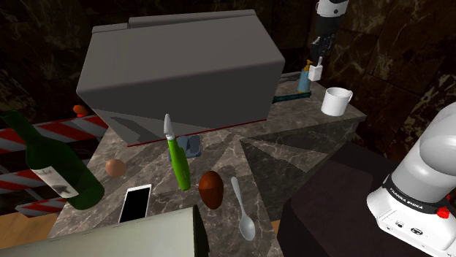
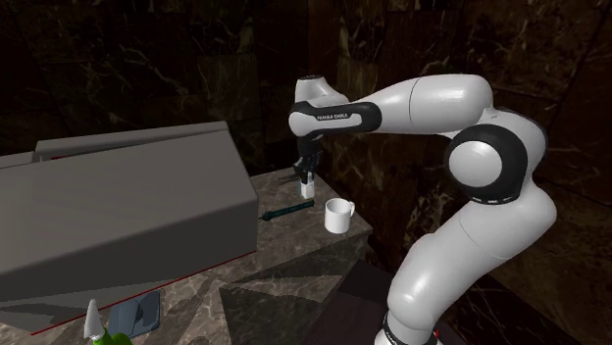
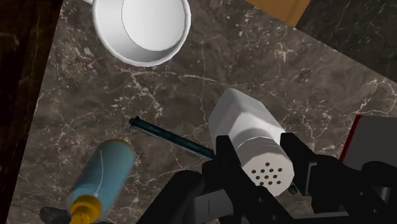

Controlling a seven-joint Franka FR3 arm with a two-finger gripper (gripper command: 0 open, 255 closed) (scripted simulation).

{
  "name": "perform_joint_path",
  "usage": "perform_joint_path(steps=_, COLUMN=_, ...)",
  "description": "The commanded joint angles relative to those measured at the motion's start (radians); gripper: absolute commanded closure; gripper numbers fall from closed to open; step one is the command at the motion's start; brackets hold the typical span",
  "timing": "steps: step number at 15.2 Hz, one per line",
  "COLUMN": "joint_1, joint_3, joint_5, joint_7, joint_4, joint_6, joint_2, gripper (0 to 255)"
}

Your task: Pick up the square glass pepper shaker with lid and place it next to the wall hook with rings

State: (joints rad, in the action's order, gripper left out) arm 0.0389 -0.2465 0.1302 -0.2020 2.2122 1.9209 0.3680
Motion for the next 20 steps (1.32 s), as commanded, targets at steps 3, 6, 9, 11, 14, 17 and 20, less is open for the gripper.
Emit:
perform_joint_path(steps=3, joint_1=-0.034, joint_3=0.069, joint_5=-0.015, joint_7=0.098, joint_4=0.024, joint_6=-0.004, joint_2=0.019, gripper=255)
perform_joint_path(steps=6, joint_1=-0.063, joint_3=0.122, joint_5=-0.030, joint_7=0.172, joint_4=0.033, joint_6=-0.008, joint_2=0.027, gripper=255)
perform_joint_path(steps=9, joint_1=-0.092, joint_3=0.175, joint_5=-0.047, joint_7=0.246, joint_4=0.032, joint_6=-0.012, joint_2=0.025, gripper=255)
perform_joint_path(steps=11, joint_1=-0.111, joint_3=0.210, joint_5=-0.059, joint_7=0.294, joint_4=0.026, joint_6=-0.015, joint_2=0.018, gripper=255)
perform_joint_path(steps=14, joint_1=-0.141, joint_3=0.262, joint_5=-0.075, joint_7=0.367, joint_4=0.008, joint_6=-0.018, joint_2=-0.001, gripper=255)
perform_joint_path(steps=17, joint_1=-0.169, joint_3=0.312, joint_5=-0.088, joint_7=0.439, joint_4=-0.020, joint_6=-0.021, joint_2=-0.029, gripper=255)
perform_joint_path(steps=20, joint_1=-0.196, joint_3=0.361, joint_5=-0.098, joint_7=0.511, joint_4=-0.058, joint_6=-0.026, joint_2=-0.066, gripper=255)
